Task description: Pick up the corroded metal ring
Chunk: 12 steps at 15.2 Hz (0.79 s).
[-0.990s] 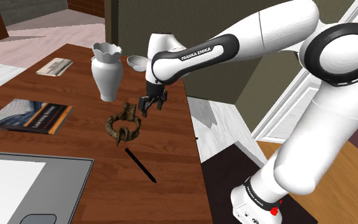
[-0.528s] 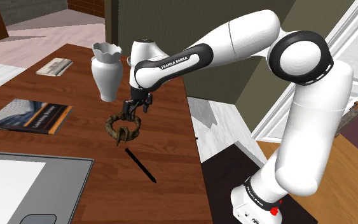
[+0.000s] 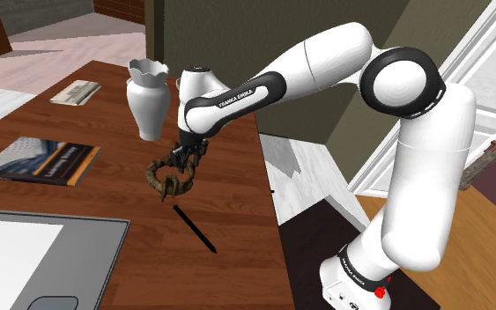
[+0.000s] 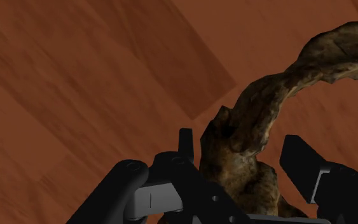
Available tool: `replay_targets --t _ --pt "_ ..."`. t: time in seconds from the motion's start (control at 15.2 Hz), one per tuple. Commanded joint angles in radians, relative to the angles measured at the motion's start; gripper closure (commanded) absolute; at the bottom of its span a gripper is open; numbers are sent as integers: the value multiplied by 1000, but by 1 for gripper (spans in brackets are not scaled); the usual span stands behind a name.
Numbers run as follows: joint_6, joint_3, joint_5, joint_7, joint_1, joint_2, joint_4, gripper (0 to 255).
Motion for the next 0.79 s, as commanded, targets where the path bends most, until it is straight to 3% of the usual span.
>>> replay_targets --t 0.0,0.73 --pt "3 0 -1 0 0 2 -1 255" --pt "-30 4 7 -3 -3 -23 7 255"
